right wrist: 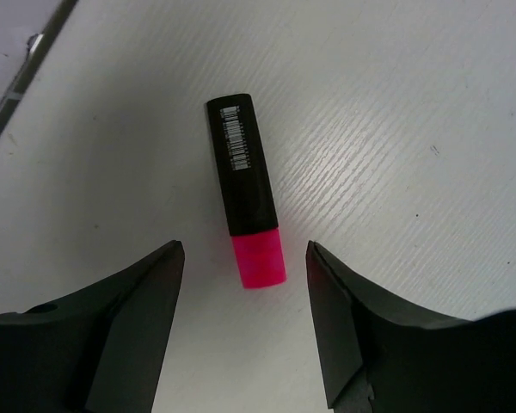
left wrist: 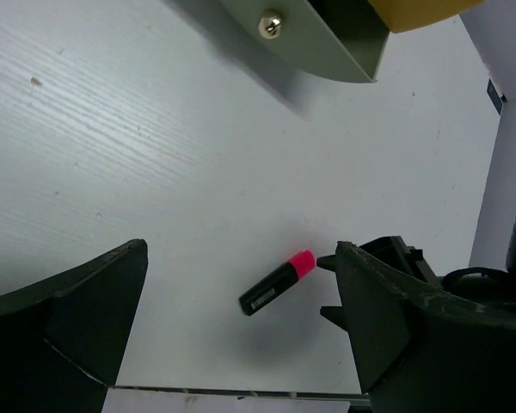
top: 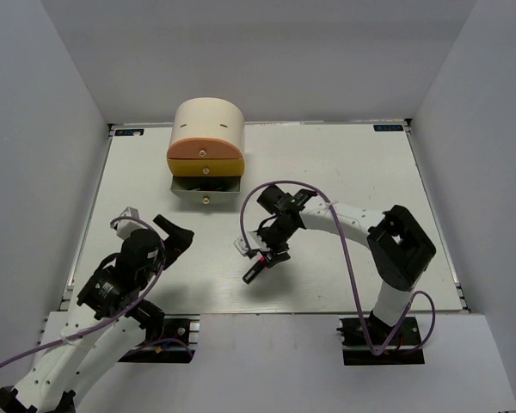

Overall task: Sort the stationery into containers
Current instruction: Pick up the pen from the center of the board.

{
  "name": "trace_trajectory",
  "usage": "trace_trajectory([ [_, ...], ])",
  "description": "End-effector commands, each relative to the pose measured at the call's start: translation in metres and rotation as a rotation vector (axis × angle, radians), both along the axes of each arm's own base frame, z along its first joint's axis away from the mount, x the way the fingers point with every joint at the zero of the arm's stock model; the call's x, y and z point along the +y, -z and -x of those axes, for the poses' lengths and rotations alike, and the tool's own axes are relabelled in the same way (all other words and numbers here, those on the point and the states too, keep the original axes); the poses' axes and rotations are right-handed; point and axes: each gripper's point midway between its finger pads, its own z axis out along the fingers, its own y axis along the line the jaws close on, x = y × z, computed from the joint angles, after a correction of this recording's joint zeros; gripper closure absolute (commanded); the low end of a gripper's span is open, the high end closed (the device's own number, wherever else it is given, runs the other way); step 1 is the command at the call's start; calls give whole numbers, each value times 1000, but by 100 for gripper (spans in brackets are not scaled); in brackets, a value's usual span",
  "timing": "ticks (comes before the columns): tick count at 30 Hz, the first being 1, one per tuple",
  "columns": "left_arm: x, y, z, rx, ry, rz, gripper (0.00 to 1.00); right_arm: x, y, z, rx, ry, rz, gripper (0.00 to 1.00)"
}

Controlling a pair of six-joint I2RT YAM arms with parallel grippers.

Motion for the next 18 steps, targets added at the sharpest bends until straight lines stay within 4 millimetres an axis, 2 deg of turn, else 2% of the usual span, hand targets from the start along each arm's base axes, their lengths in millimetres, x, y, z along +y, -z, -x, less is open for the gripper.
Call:
trace_trajectory([
  [1, 8, 14, 9, 56, -95, 69, 0, 12, 12, -5, -89, 1, 17, 35],
  [2, 10, 18, 12, 63, -101, 74, 0, 10, 21, -6, -93, 7, 44, 37],
  [6, 9, 19, 14, 75, -100, 81, 0, 21, 34, -11, -138, 61, 81, 40],
  [10, 9, 25, 14, 90, -101, 70, 0, 23, 46, -14, -171, 76, 109, 44],
  [18, 8, 32, 15, 109, -100, 71, 0, 6, 63, -6, -204, 66, 152, 54],
])
